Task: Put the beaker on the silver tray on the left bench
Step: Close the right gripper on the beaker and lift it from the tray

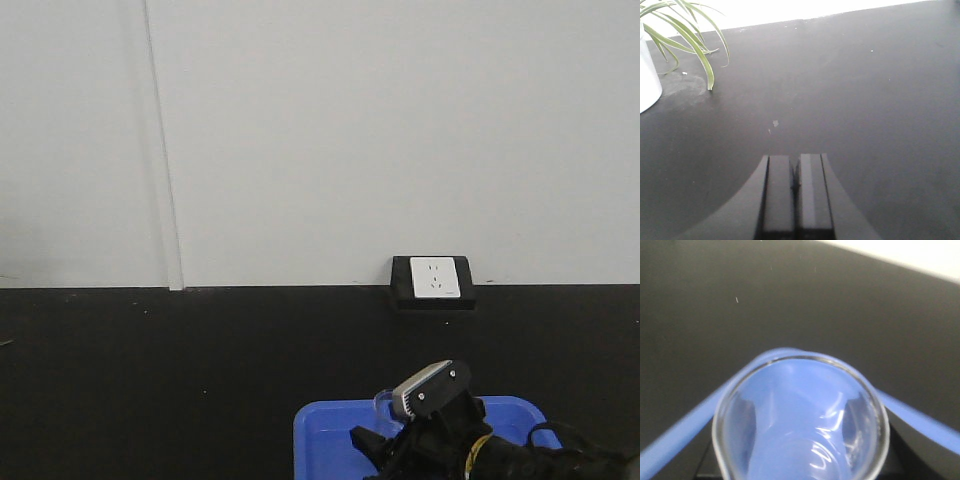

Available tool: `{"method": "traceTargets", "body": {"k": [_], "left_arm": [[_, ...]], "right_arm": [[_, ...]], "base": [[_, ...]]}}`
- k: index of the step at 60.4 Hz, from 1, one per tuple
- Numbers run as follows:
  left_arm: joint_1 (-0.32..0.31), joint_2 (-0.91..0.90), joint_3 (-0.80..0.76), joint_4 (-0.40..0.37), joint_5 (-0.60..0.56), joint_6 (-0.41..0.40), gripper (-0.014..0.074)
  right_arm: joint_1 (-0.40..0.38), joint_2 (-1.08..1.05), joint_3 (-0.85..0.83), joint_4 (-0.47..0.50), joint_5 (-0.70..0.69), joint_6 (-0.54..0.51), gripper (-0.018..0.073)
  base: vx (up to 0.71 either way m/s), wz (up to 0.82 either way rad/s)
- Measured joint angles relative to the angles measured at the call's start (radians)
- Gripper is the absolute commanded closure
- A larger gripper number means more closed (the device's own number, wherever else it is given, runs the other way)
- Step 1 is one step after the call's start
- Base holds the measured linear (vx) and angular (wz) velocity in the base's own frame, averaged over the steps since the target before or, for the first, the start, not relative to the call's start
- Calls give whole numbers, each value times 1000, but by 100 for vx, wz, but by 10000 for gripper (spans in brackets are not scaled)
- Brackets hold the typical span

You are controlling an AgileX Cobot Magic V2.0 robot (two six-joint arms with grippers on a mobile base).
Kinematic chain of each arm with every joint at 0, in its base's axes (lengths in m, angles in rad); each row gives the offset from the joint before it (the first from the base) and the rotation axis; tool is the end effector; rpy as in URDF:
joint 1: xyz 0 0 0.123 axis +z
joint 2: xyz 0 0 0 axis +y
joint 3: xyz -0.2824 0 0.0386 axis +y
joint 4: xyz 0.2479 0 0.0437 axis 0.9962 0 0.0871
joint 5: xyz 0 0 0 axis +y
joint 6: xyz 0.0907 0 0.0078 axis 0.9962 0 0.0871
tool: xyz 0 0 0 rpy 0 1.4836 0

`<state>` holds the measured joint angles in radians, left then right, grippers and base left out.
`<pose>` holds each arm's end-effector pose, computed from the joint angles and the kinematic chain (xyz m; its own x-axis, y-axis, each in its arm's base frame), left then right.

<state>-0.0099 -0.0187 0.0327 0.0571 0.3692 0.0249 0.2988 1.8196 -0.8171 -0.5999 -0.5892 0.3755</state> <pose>0.0525 0.0014 0.1699 -0.2910 0.0809 -0.9533 0.0130 0.9967 0.0807 0.3322 0.1322 0.1671 -0.2999 -0.2326 -0.9252 -0.6027 0.7980 -0.0052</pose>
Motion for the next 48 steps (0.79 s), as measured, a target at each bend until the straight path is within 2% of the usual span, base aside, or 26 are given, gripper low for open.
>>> {"method": "traceTargets", "body": {"k": [8, 19, 20, 30, 35, 41, 48], "left_arm": [[0, 0, 0, 0, 0, 0, 595], [0, 0, 0, 0, 0, 0, 595], [0, 0, 0, 0, 0, 0, 595], [0, 0, 0, 0, 0, 0, 595], [0, 0, 0, 0, 0, 0, 595], [0, 0, 0, 0, 0, 0, 595], [0, 0, 0, 0, 0, 0, 595]], "right_arm": [[0, -132, 1, -75, 75, 77, 575], [0, -316, 1, -181, 167, 283, 573], [0, -400, 1, -289, 201, 399, 573], [0, -520, 3, -514, 187, 668, 573], [0, -553, 3, -655, 147, 813, 573], [0, -560, 3, -818, 100, 903, 573], [0, -560, 8, -915, 89, 936, 573]], "base": [[0, 0], [0, 0], [0, 0], [0, 0], [0, 0], [0, 0], [0, 0]]}}
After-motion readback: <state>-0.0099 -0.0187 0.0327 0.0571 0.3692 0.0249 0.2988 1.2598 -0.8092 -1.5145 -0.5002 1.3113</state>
